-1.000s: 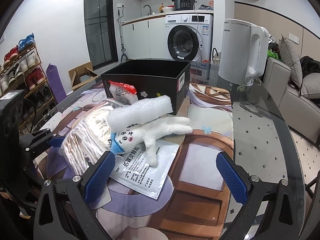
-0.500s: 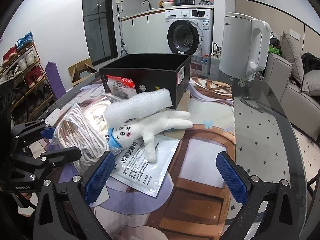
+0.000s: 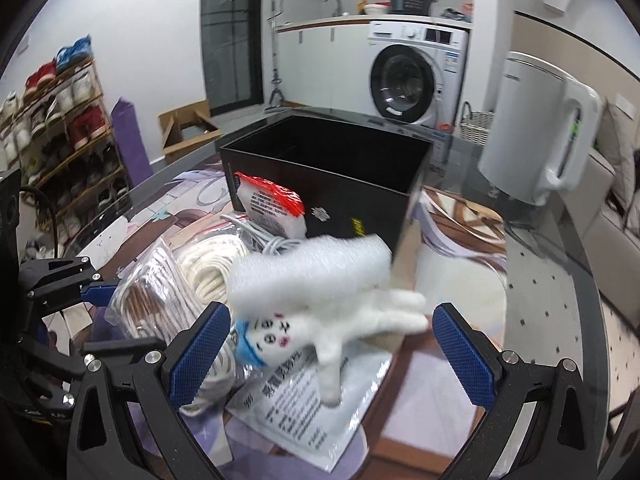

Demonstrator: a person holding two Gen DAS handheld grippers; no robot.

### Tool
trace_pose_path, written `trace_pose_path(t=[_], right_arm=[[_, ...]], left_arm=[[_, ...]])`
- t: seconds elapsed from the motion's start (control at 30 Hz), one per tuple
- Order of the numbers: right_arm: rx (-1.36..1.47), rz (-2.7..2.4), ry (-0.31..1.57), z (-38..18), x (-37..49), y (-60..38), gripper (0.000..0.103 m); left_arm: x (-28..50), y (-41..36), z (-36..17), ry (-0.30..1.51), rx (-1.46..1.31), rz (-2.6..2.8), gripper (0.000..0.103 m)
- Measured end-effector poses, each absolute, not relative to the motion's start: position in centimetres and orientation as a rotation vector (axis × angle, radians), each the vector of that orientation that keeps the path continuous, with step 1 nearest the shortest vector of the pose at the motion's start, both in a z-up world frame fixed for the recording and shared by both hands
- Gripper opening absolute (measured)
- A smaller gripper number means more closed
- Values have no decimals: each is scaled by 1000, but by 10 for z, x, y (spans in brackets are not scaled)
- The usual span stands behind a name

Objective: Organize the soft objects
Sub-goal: 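Grasp the white foam piece with the right tool while the left holds the cable bag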

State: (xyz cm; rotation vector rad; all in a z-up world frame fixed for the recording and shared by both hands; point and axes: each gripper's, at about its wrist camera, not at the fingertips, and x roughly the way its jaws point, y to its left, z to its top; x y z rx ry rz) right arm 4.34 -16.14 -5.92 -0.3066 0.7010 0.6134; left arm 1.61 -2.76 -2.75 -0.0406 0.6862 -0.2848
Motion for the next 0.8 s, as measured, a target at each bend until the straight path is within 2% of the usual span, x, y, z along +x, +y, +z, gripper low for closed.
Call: trace_pose_path(t=[0.33,0.37,0.43,0.63,0.7,0.73,0.77,0.8], right_arm=[[-375,710,751,-68,72,-136,103],[-381,709,757,-69,74,-133,102],[-373,725,753,-69,73,-134,91],[-302,728,695,-56,53,-153,90],[-267,723,683,-51,46,-163,91],[-251,716,673,-47,40,-170,91],[-244,711,668,-45,37,-174,91],[-234,705,663,-43,34,-179,91]], left_arm=[[15,-26,-28,690,-46,-287,45],[15,-26,-28,691,-46,-286,46],[15,-26,-28,692,-43,-284,48],[17,-19,-29,704,-64,-256,66],[17,-18,-28,705,-77,-254,76],[16,-17,-27,697,-81,-245,85],[15,-16,-25,682,-84,-240,90],[13,-16,-24,674,-85,-245,91]])
